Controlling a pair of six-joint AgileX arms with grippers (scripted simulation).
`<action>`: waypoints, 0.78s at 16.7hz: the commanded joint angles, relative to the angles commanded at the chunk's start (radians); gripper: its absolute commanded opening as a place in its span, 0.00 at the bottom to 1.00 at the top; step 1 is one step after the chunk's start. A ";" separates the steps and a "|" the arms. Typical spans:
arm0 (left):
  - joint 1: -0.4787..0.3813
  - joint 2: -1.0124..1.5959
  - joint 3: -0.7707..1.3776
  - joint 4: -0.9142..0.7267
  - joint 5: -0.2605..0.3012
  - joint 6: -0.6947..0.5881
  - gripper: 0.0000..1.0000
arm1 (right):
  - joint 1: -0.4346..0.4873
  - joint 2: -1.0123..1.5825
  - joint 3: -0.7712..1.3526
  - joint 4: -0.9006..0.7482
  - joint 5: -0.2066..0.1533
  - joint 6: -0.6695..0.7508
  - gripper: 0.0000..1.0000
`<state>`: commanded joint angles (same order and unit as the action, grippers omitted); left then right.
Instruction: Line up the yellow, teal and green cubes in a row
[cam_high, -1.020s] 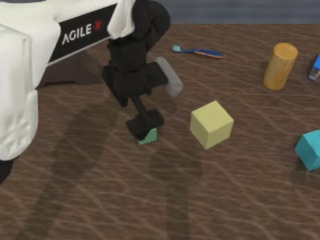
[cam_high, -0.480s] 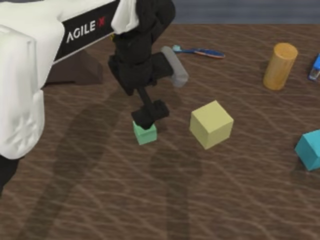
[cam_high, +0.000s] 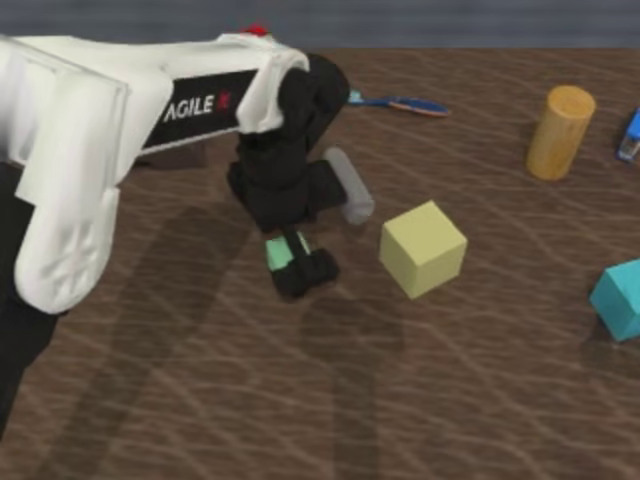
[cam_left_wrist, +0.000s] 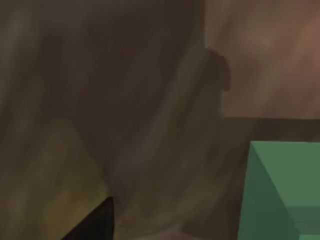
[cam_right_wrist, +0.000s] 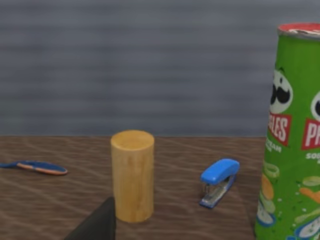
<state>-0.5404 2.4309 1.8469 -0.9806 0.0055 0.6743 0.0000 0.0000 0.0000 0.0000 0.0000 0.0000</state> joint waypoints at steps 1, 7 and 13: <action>0.000 0.008 -0.013 0.016 0.000 0.000 1.00 | 0.000 0.000 0.000 0.000 0.000 0.000 1.00; 0.000 0.011 -0.017 0.021 0.000 0.000 0.85 | 0.000 0.000 0.000 0.000 0.000 0.000 1.00; 0.000 0.011 -0.017 0.021 0.000 0.000 0.40 | 0.000 0.000 0.000 0.000 0.000 0.000 1.00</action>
<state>-0.5408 2.4414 1.8299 -0.9592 0.0057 0.6747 0.0000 0.0000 0.0000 0.0000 0.0000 0.0000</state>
